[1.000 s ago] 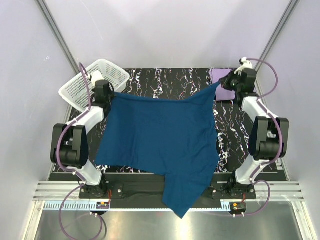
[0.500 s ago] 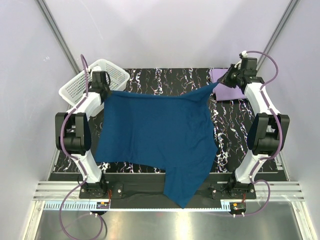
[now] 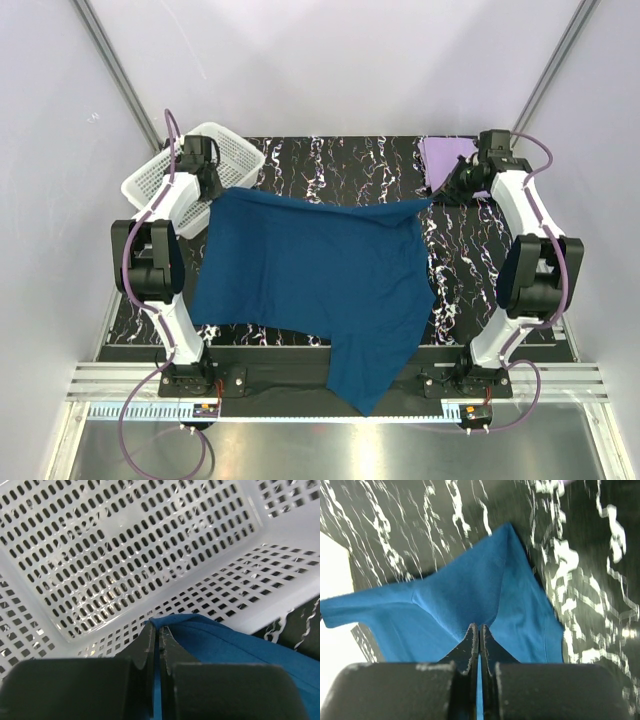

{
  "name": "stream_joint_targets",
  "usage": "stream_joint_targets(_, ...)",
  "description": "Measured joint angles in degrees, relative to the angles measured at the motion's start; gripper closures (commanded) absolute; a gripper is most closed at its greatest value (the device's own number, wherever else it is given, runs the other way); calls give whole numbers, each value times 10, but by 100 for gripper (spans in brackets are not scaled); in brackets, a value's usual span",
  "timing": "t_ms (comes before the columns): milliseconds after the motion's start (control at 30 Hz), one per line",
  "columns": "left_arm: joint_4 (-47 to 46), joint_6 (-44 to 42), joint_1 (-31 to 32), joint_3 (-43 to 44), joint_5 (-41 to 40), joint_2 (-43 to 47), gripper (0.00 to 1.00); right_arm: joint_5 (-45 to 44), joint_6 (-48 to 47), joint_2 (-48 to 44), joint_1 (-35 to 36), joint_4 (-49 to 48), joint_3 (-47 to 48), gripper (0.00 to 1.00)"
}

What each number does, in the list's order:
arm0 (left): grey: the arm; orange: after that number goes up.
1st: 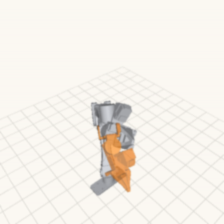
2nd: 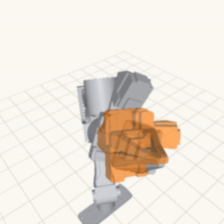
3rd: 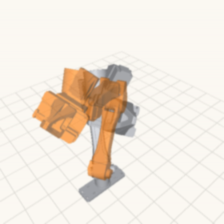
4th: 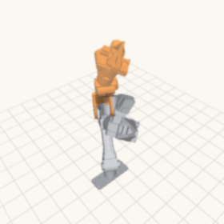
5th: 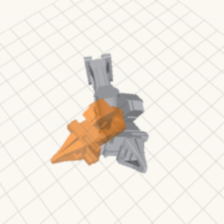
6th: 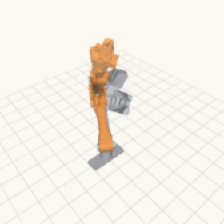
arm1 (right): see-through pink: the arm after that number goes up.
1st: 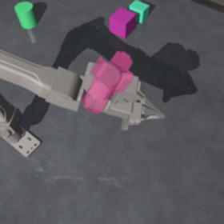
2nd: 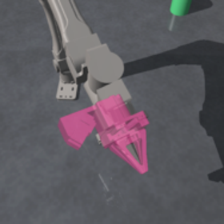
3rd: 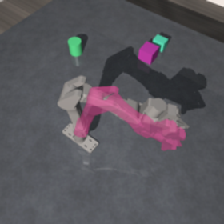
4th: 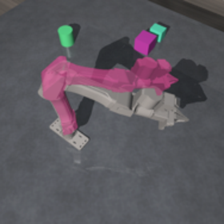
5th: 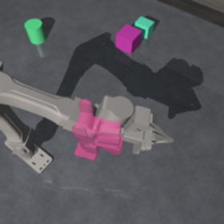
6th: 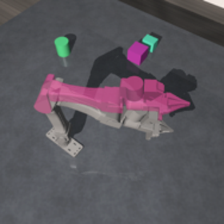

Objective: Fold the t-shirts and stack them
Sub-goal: Fold the tshirt

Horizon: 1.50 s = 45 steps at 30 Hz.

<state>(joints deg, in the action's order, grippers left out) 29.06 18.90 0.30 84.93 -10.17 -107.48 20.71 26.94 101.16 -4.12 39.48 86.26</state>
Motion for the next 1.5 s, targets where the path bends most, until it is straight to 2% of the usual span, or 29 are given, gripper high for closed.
stream_joint_targets(133,22,-11,0,-4,-1,-2,100,2,-1,-27,0,39,-11,100)
stream_joint_targets(367,-2,-31,0,-83,-20,32,100,39,-2,-45,0,54,-12,100)
stream_joint_targets(667,16,-38,0,-11,-38,33,100,62,-8,-38,0,63,2,100)
stream_joint_targets(767,19,-34,5,-16,-29,54,100,65,-10,-37,0,63,4,100)
stream_joint_targets(1033,8,3,69,-146,23,212,100,79,-10,-46,0,51,-30,100)
stream_joint_targets(1133,4,16,84,-199,34,245,100,86,-9,-56,0,50,-51,100)
stream_joint_targets(1367,-15,23,83,-220,31,169,100,89,-7,-77,0,48,-62,100)
stream_joint_targets(1500,-18,17,77,-179,23,95,100,89,-5,-81,0,47,-63,100)
